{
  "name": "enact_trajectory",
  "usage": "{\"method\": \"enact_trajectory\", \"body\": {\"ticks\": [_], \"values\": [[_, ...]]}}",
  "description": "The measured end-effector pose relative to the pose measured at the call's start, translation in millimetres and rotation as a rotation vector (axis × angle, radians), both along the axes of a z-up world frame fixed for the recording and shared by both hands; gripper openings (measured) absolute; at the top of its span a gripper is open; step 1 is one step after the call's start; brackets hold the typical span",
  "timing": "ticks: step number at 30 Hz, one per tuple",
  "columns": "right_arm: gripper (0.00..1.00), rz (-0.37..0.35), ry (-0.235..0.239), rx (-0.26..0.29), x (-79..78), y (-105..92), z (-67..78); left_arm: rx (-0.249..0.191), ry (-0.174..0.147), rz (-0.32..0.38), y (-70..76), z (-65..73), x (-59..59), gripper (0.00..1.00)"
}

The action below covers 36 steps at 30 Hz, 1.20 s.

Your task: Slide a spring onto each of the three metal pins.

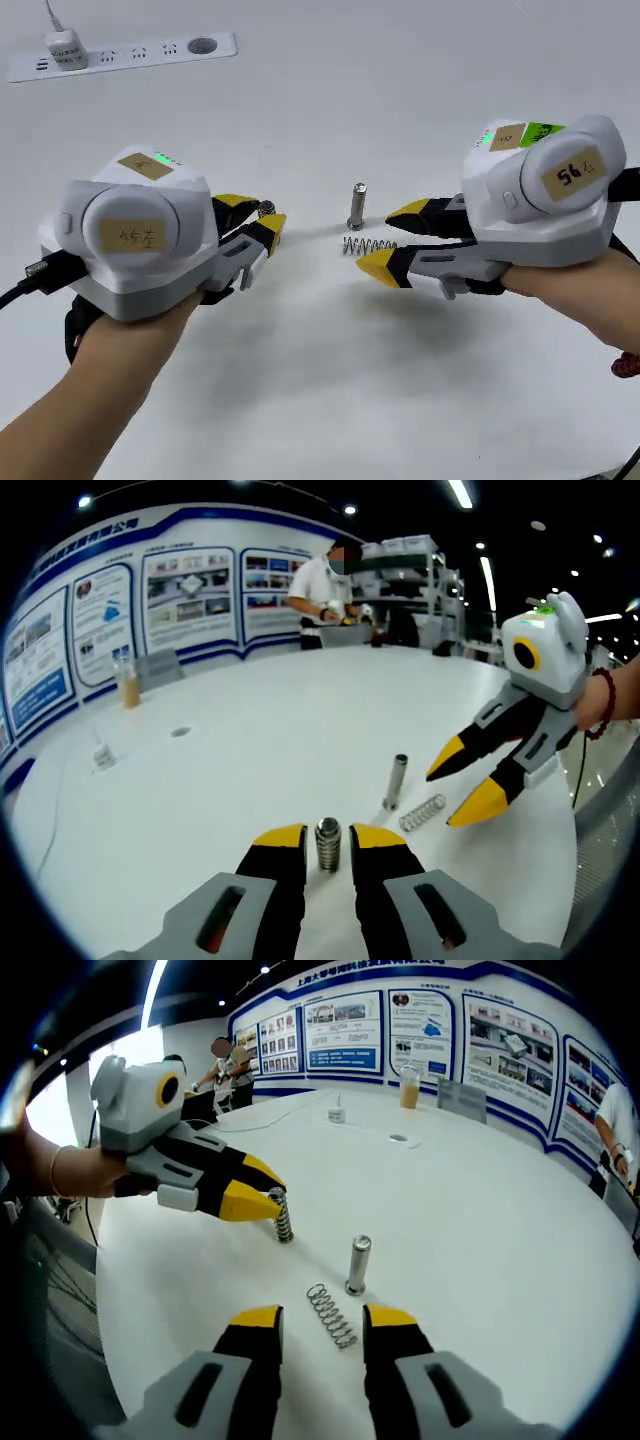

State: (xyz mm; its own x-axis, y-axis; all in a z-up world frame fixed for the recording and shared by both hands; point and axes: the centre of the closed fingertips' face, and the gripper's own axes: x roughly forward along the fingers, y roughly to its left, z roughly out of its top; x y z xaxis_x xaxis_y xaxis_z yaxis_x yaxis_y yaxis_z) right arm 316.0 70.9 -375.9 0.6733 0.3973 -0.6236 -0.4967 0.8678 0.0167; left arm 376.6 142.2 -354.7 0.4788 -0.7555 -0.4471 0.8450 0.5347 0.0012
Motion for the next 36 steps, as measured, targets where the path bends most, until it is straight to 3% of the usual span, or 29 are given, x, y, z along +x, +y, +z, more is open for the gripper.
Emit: {"method": "enact_trajectory", "body": {"ticks": [7, 12, 25, 36], "values": [[0.29, 0.035, 0.014, -0.039, 0.4, -1.3, -0.3, -0.03, 0.008, 0.01, 3.3, 12.0, -2.4, 0.28], [0.27, 0.063, 0.041, -0.099, 0.5, -6.0, -4.9, -0.034, 0.027, 0.014, 8.9, 17.0, -7.6, 0.35], [0.2, 0.135, 0.107, -0.158, -1.5, -6.2, -17.8, -0.025, 0.039, 0.0, 16.7, 23.4, -18.3, 0.51], [0.16, 0.163, 0.142, -0.18, 0.1, -8.8, -24.6, -0.04, 0.042, -0.013, 16.4, 29.6, -24.3, 0.55]]}}
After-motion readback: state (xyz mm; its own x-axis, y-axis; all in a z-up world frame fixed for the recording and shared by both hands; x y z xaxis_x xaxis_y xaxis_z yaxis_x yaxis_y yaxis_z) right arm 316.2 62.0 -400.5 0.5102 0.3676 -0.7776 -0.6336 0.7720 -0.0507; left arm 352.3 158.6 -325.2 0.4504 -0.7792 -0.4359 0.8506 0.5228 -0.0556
